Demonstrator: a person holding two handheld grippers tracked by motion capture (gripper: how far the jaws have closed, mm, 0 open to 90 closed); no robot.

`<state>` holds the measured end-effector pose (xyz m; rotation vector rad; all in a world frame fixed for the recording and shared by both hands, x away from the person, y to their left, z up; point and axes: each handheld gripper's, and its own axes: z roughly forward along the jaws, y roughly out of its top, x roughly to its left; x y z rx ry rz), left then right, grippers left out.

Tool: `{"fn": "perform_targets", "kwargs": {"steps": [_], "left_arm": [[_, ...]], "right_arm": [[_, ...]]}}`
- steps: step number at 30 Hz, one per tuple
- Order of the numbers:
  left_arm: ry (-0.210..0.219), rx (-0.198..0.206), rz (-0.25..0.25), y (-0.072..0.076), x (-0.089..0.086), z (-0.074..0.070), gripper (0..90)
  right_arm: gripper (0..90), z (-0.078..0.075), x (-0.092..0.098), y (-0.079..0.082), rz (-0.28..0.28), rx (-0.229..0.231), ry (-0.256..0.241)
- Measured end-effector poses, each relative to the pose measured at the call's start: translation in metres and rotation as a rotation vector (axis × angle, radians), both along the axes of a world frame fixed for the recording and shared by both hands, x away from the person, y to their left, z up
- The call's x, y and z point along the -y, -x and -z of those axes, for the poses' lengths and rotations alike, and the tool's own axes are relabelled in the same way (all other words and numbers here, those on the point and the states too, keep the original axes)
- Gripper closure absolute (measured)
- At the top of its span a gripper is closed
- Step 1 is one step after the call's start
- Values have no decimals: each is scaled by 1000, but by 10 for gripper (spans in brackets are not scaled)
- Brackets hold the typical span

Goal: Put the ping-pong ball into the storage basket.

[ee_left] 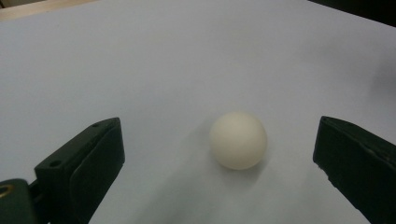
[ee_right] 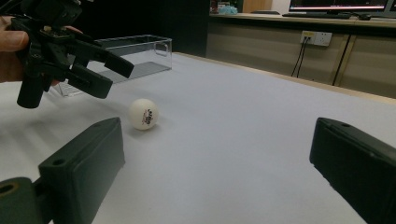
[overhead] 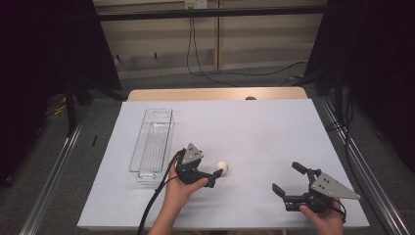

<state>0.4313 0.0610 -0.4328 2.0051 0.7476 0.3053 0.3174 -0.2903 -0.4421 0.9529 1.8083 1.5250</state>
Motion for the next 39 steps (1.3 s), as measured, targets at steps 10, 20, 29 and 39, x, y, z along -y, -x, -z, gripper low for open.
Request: {"fn": "perform_targets", "kwargs": {"steps": [10, 20, 29, 39], "left_arm": [[-7, -2, 15, -2, 4, 2, 23], [-26, -17, 19, -3, 8, 4, 24], [-29, -22, 29, -5, 11, 7, 26], [-58, -27, 24, -6, 16, 8, 28]], "right_arm": [[27, 0, 0, 0, -1, -2, -3], [28, 0, 0, 0, -3, -2, -2], [28, 0, 0, 0, -3, -4, -4], [28, 0, 0, 0, -4, -4, -3]]}}
